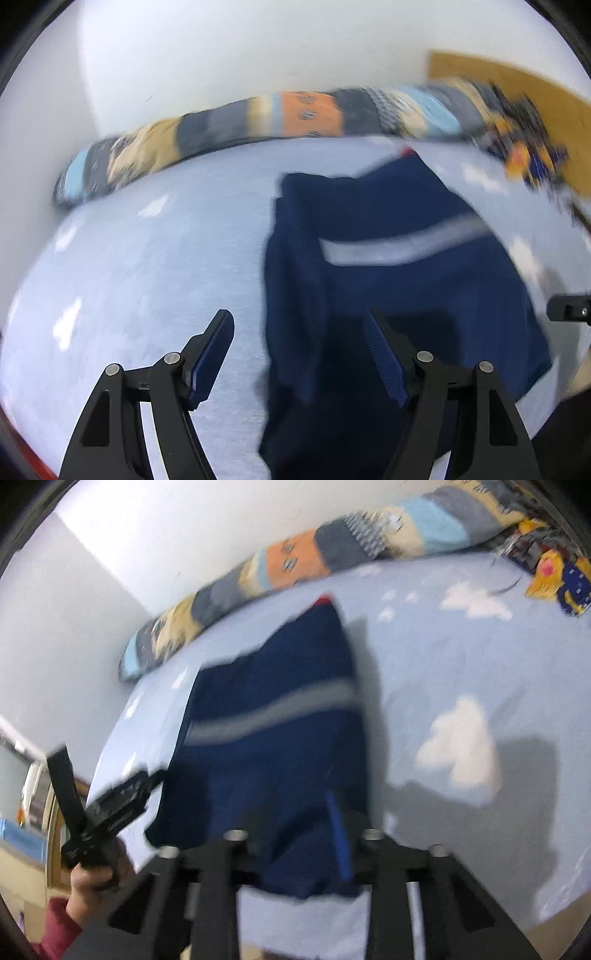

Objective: Fold large clothes

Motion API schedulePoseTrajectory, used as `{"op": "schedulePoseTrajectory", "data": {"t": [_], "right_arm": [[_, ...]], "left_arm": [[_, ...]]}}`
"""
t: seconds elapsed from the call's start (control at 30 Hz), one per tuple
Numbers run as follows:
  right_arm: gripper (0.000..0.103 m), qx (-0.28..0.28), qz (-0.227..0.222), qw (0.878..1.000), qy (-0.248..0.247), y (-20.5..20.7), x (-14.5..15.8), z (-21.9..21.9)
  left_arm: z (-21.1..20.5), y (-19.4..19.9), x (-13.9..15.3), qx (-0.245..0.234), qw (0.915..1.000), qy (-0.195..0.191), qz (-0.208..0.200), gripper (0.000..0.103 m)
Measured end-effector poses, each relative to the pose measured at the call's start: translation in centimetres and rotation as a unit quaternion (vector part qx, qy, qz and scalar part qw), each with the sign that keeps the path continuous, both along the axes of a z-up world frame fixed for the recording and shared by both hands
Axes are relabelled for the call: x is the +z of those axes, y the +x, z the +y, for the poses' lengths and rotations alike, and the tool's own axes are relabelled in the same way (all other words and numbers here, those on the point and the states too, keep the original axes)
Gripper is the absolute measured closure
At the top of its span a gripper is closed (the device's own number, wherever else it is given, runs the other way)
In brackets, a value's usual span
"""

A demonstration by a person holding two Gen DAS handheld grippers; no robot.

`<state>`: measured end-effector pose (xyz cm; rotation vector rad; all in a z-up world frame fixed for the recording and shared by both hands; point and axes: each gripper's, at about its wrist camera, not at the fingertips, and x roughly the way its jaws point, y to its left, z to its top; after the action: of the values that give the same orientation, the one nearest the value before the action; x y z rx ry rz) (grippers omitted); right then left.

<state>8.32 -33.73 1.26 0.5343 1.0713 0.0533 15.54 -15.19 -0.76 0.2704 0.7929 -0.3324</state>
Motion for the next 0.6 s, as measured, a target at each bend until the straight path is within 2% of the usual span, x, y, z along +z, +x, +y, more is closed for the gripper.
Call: {"op": "schedulePoseTrajectory", "data": {"t": [0.07, 0.13, 0.17, 0.23, 0.33, 0.4, 0.47, 0.57, 0.6], "right_arm": [[0.086, 0.020, 0.022, 0.999, -0.023, -0.2, -0.8, 1.9], [0.087, 0.035, 0.063, 0.997, -0.037, 0.5, -2.6, 3.2], [0.088, 0.035, 0.094, 0.994, -0.044, 1.0, -4.2, 3.7], [0.088, 0.034, 0.115, 0.991, -0.051, 2.0, -5.5, 3.7], [0.088, 0.026, 0.123, 0.991, -0.052, 3.1, -6.1, 3.7], [0.086, 0.019, 0.120, 0.991, -0.051, 3.2, -5.8, 3.8], [0.086, 0.011, 0.108, 0.992, -0.058, 3.0, -5.0, 4.1], [0.080, 0.005, 0.072, 0.995, -0.073, 1.5, -3.3, 5.2], [0.075, 0.003, 0.062, 0.995, -0.077, 1.2, -2.7, 5.6]], "left_arm": [[-0.2, -0.5, -2.9, -0.003, 0.9986, 0.044, 0.030, 0.027], [0.0, -0.6, -4.5, 0.012, 0.9987, 0.029, 0.041, 0.019], [-0.1, -0.4, -4.7, 0.023, 0.9985, 0.026, 0.042, 0.011], [0.0, -0.5, -4.7, 0.032, 0.9980, 0.016, 0.052, 0.008], [1.7, -0.8, -3.5, 0.050, 0.9958, -0.019, 0.075, 0.009], [3.3, -2.6, -2.4, 0.074, 0.9933, -0.044, 0.078, 0.011], [3.3, -3.5, -1.7, 0.084, 0.9938, -0.033, 0.065, 0.011], [3.6, -6.5, 0.2, 0.069, 0.9971, -0.008, 0.033, 0.010], [3.4, -7.7, 0.9, 0.062, 0.9980, 0.004, 0.015, 0.010]]}}
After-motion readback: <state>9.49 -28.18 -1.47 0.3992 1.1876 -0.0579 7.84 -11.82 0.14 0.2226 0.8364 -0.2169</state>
